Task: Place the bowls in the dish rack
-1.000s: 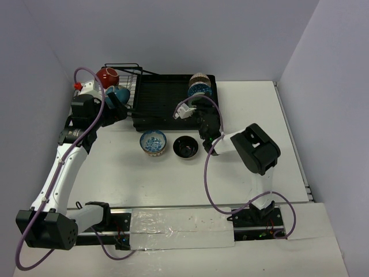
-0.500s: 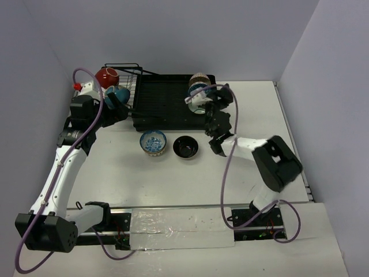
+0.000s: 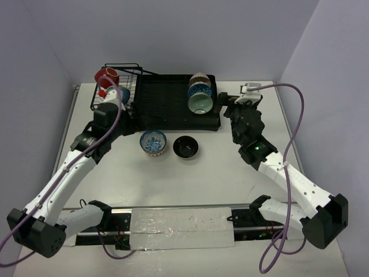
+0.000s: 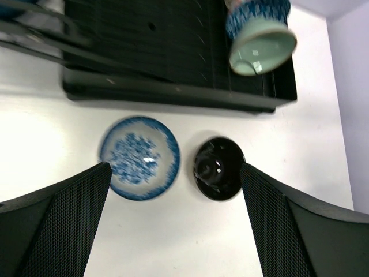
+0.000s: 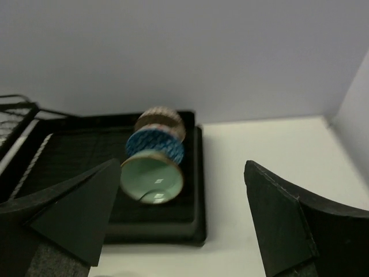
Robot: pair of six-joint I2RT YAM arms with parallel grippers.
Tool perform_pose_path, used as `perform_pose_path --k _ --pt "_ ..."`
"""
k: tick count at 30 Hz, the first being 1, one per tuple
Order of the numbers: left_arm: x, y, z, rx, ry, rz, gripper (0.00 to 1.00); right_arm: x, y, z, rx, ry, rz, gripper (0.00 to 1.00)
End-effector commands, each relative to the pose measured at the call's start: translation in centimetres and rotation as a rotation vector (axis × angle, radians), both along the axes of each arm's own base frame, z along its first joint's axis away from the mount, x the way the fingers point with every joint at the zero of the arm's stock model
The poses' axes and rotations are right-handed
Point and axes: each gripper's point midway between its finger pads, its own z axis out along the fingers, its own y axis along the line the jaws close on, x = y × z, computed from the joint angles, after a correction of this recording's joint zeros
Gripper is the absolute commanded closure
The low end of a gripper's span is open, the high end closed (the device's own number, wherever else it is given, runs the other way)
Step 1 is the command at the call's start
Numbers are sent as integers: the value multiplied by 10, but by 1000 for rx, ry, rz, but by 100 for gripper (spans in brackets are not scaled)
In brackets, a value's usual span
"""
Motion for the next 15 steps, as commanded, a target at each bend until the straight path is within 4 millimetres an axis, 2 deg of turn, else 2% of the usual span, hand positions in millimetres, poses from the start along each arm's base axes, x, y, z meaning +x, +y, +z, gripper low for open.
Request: perform_pose_path --k 1,2,4,5,7,8,9,11,12,14,15 --pt "2 -29 -13 -10 33 -5 1 -18 8 -48 240 203 66 4" --pt "-2 -46 -12 -11 34 -43 1 -26 11 -52 294 230 99 2" --pt "3 -66 -30 12 83 -68 1 -34 8 -71 335 286 113 0" --pt "6 -73 -30 22 83 -73 1 -40 17 -77 369 315 171 0" --pt "8 -103 -57 80 141 -130 2 -51 14 -95 406 343 199 0" --pt "11 -104 -49 73 126 -126 2 -53 12 -90 423 330 206 0" --pt "12 -114 -66 110 159 -146 3 -55 9 -104 425 350 195 0" --pt "17 -125 -68 129 165 -163 4 -59 6 -109 438 350 199 0" --pt "19 -131 -81 152 195 -181 7 -61 4 -120 439 367 192 0" --pt "23 -141 -82 153 205 -211 12 -63 -1 -125 440 368 183 0" --pt "21 -149 -94 168 235 -244 16 -64 -2 -132 436 381 177 0"
